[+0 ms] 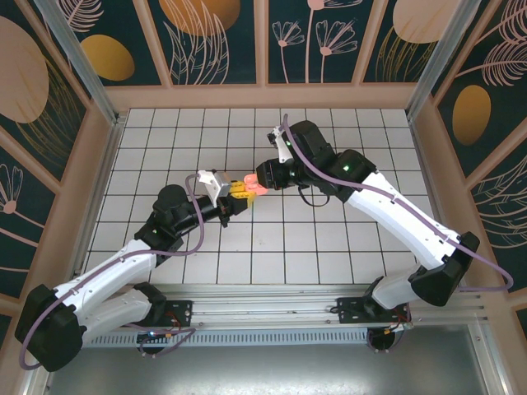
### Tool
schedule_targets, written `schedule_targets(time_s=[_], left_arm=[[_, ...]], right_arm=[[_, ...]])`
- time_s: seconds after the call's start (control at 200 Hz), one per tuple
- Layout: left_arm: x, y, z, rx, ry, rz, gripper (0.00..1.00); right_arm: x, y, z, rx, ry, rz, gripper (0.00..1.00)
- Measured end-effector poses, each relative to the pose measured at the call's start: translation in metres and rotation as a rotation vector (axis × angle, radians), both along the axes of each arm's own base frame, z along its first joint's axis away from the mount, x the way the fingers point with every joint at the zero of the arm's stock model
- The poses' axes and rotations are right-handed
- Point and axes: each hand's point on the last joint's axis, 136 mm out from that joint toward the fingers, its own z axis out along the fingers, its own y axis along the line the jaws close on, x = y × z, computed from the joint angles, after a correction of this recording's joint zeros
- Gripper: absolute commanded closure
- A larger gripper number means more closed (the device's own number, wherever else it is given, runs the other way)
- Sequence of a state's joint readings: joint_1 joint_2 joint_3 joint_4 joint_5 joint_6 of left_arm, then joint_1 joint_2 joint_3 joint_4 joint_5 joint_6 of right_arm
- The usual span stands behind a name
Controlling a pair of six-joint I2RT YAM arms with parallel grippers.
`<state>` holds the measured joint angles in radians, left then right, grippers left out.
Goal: Insert the wireless bluetooth earbuds into the charging case
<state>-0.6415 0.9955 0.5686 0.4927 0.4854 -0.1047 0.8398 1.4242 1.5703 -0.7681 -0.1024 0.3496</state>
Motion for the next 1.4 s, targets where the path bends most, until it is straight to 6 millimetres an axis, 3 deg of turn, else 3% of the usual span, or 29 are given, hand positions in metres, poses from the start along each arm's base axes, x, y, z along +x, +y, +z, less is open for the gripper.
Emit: schedule_targets(time_s=[0.871, 1.116, 1.401], left_arm=[[-0.001, 0.000, 0.001, -0.002, -0.002, -0.003, 0.84], [-0.001, 0.000, 0.001, -0.002, -0.002, -0.003, 0.84], [-0.001, 0.000, 0.001, -0.002, -0.002, -0.002, 0.84]], right_arm=[[-0.018, -0.007, 0.013, 0.036, -0.029, 0.061, 0.72], [-0.017, -0.007, 0.014, 0.048, -0.018, 0.047, 0.58], [-0.016, -0.005, 0.013, 0.080, 0.033, -0.017, 0.57]])
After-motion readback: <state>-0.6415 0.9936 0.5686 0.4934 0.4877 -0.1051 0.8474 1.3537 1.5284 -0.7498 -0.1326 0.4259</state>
